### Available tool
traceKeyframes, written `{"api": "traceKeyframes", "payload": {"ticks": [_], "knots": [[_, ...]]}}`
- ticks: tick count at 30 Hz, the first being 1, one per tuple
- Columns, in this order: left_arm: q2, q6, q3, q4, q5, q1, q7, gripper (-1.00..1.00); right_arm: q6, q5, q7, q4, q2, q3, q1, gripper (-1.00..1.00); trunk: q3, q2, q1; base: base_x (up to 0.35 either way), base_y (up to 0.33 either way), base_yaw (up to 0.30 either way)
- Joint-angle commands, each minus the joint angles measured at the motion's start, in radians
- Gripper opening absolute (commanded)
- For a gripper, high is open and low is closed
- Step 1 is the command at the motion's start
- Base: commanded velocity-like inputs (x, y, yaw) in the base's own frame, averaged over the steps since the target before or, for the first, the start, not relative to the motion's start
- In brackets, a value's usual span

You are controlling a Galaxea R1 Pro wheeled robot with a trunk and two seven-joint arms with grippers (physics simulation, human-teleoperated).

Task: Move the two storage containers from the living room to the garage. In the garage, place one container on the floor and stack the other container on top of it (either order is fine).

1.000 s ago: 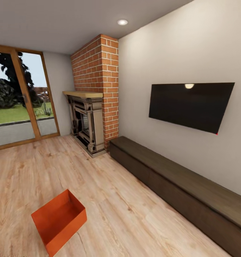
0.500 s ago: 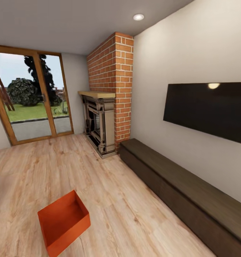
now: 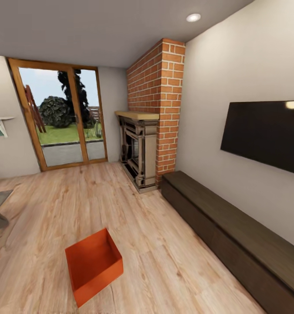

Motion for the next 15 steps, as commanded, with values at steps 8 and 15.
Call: {"api": "traceKeyframes", "payload": {"ticks": [8, 15], "knots": [[0.0, -0.003, 0.008, 0.001, 0.0, -0.001, -0.001, 1.0, -0.007, -0.002, -0.002, 0.003, 0.0, 0.009, -0.001, 1.0, -0.001, -0.001, 0.0, 0.0, 0.0, 0.272], [0.0, -0.003, 0.008, 0.001, 0.001, -0.001, -0.001, 1.0, -0.007, -0.002, -0.002, 0.003, 0.0, 0.009, -0.001, 1.0, -0.001, -0.001, 0.0, 0.0, 0.0, 0.272]]}}
